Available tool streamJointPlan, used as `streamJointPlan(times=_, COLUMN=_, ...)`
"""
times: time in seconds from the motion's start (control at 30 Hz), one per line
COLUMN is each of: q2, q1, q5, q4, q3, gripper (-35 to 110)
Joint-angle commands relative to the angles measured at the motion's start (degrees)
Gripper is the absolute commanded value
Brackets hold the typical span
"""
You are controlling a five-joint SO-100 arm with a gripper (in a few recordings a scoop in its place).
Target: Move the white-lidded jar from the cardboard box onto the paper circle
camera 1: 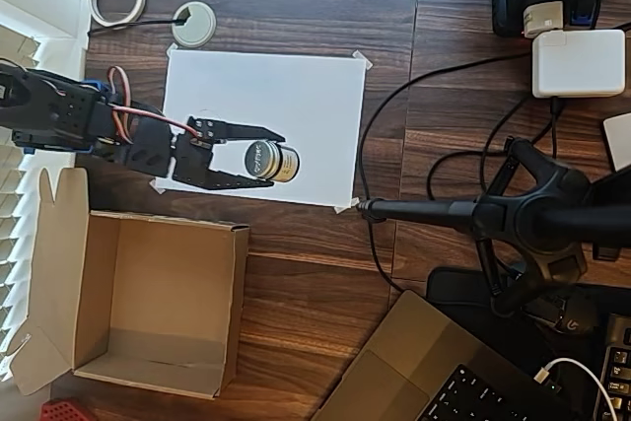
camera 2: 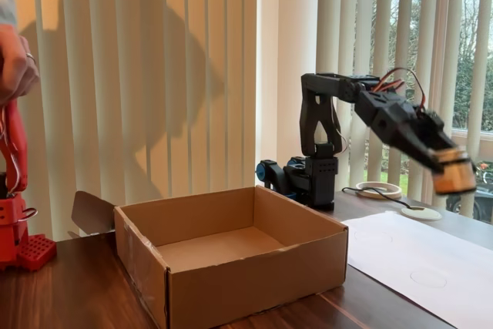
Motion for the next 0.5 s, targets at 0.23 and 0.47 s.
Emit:
streamJointPlan(times=0.23, q2=-10.72, q1=-1.32, q5=-0.62, q4=-4.75, q3=-4.04, gripper=6)
streamJointPlan(times=0.47, q2=-11.07, q1=-3.34, q5=-0.79, q4=-11.43, q3=2.99, gripper=6)
